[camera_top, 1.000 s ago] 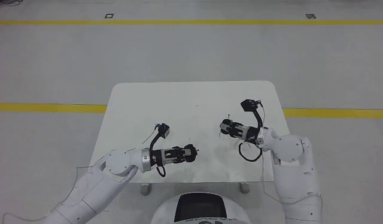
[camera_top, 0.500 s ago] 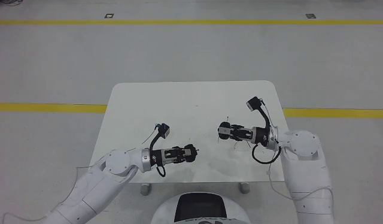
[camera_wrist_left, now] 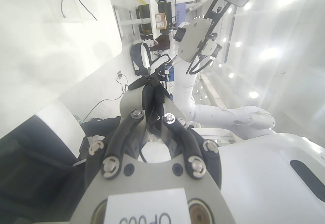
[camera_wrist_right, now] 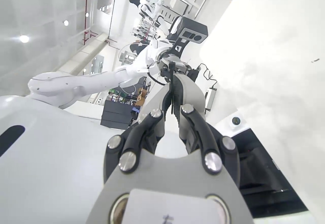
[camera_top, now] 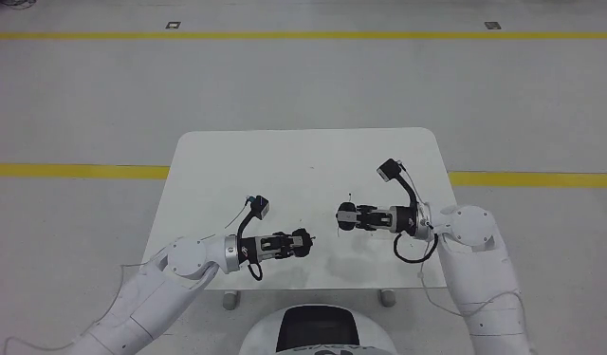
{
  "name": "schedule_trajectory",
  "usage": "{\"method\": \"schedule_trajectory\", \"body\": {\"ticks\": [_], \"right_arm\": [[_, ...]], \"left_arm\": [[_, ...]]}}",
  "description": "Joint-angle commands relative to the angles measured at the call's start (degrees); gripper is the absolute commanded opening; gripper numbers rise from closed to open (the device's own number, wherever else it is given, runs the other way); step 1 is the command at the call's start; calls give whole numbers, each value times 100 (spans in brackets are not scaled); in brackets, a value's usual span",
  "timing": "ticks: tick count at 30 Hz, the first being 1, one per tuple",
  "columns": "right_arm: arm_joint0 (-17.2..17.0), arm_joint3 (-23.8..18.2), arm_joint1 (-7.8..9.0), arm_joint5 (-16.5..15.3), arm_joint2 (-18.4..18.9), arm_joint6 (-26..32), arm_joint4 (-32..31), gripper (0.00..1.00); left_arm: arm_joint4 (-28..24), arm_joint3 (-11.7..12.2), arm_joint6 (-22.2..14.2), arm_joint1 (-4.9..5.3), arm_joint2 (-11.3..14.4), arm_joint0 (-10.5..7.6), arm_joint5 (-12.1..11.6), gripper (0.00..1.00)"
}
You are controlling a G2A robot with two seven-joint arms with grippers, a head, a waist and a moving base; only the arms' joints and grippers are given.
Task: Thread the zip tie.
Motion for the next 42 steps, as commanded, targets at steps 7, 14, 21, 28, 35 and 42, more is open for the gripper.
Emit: {"method": "schedule_trajectory", "body": {"ticks": [7,14,21,28,35,42], "right_arm": [[-72,-9,24,0,-36,-174,375,0],[-183,-398,101,0,75,-199,36,0],[-294,-696,185,0,-149,-425,-393,0],[-317,-741,207,0,-217,-462,-385,0],[-302,-992,242,0,-362,-585,-788,0],[-252,-1381,419,0,-369,-489,-940,0]], "left_arm": [[-210,-97,-15,-2,0,80,-28,0],[-873,-226,-363,73,-185,243,793,0],[-753,-353,-254,113,-242,301,1228,0],[-604,-466,-45,107,-218,343,1116,0],[-616,-452,24,86,-147,297,1286,0],[-1371,-139,-514,73,-154,142,1957,0]]}}
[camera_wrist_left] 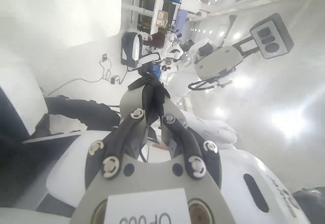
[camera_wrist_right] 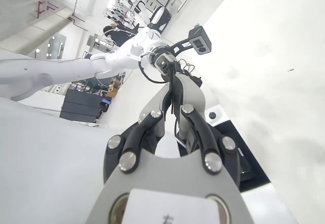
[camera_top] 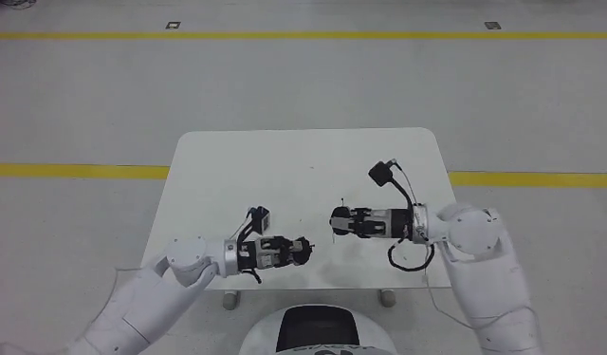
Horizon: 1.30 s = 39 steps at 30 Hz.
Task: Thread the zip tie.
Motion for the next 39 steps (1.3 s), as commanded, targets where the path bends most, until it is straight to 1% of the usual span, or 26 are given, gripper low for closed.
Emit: {"method": "schedule_trajectory", "body": {"ticks": [1,5,11,13,14,15,22,23,24,25,27,28,29,31,32,35,39], "right_arm": [[15,-82,57,0,-5,-26,-39,0],[44,-153,175,0,-34,-97,-19,0],[89,-183,354,0,-170,-279,-41,0],[95,-200,411,0,-250,-395,-153,0],[94,-203,439,0,-297,-463,-186,0],[93,-201,458,0,-325,-514,-215,0],[93,-201,458,0,-325,-514,-215,0],[93,-201,458,0,-325,-514,-215,0],[101,-247,459,0,-338,-583,-263,0],[93,-307,470,0,-404,-638,-385,0],[96,-353,488,0,-476,-728,-468,0],[108,-398,499,0,-522,-746,-485,0],[117,-433,517,0,-577,-769,-522,0],[132,-479,548,0,-654,-834,-580,0],[142,-508,571,0,-710,-881,-616,0],[172,-513,634,0,-835,-1007,-630,0],[225,-510,726,0,-983,-1172,-678,0]], "left_arm": [[-238,120,-218,-3,-7,-21,57,0],[-431,309,-432,-9,-2,-86,186,0],[-609,440,-601,-34,68,-167,267,0],[-692,499,-631,-55,109,-197,223,0],[-774,517,-660,-69,131,-205,162,0],[-774,520,-673,-82,142,-232,29,0],[-774,520,-673,-82,142,-232,29,0],[-791,516,-621,-88,157,-222,47,0],[-839,485,-619,-98,188,-221,76,0],[-1063,504,-784,-113,217,-222,141,0],[-1186,576,-938,-125,238,-273,205,0],[-1353,594,-1084,-137,265,-275,263,0],[-1508,674,-1214,-147,283,-305,374,0],[-1664,739,-1310,-165,322,-359,540,0],[-1801,797,-1437,-180,361,-392,661,0],[-2004,953,-1585,-223,455,-498,842,0],[-2195,1124,-1615,-287,603,-623,1076,0]]}}
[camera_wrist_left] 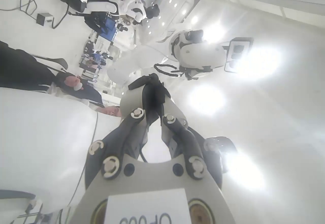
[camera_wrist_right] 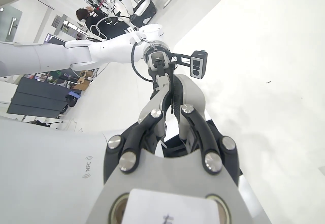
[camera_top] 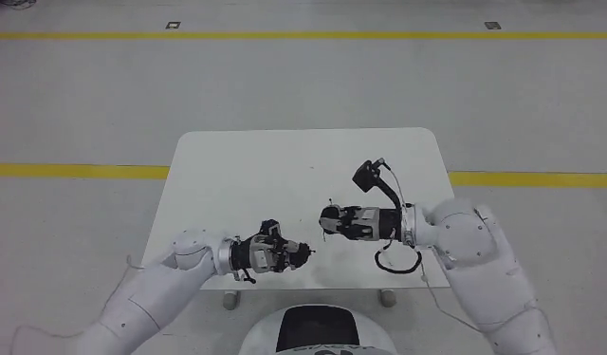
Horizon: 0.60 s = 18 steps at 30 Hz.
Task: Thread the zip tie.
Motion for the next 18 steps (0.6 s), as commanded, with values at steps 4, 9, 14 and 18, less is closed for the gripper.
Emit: {"method": "schedule_trajectory", "body": {"ticks": [4,9,14,18], "right_arm": [[61,-15,121,0,-200,-208,-37,0],[71,-14,162,0,-243,-294,-51,0],[71,-14,162,0,-243,-294,-51,0],[28,-60,179,4,-319,-526,-372,0]], "left_arm": [[-227,154,83,-75,133,-104,106,0],[-324,220,-36,-109,132,-146,-160,0],[-324,220,-36,-109,132,-146,-160,0],[-475,144,51,-131,163,-116,-73,0]]}}
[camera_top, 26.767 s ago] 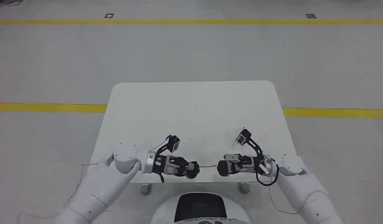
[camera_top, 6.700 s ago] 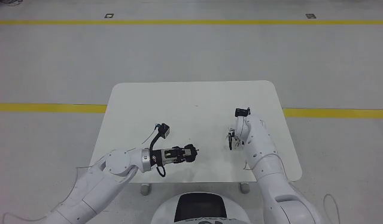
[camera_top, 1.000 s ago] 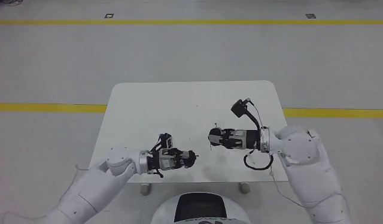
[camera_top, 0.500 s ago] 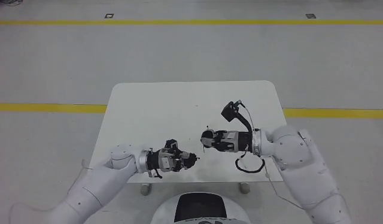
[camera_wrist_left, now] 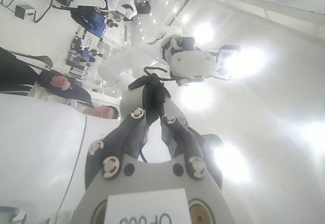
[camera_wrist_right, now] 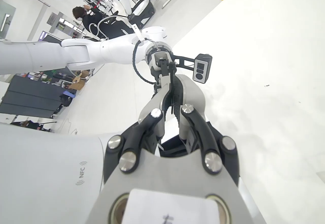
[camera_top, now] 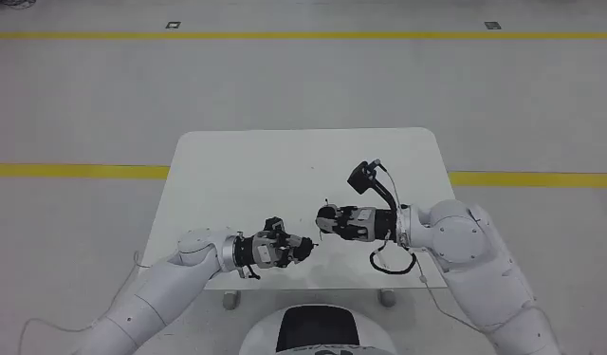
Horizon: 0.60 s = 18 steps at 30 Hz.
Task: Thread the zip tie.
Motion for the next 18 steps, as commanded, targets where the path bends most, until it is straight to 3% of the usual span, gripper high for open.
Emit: {"method": "schedule_trajectory", "body": {"ticks": [1,18], "right_arm": [[-11,-6,9,-22,-27,-86,-53,0],[-57,-109,156,-22,-143,-425,-141,0]], "left_arm": [[-122,5,-63,-9,2,-1,64,0],[-180,8,-6,-25,-27,29,127,0]]}}
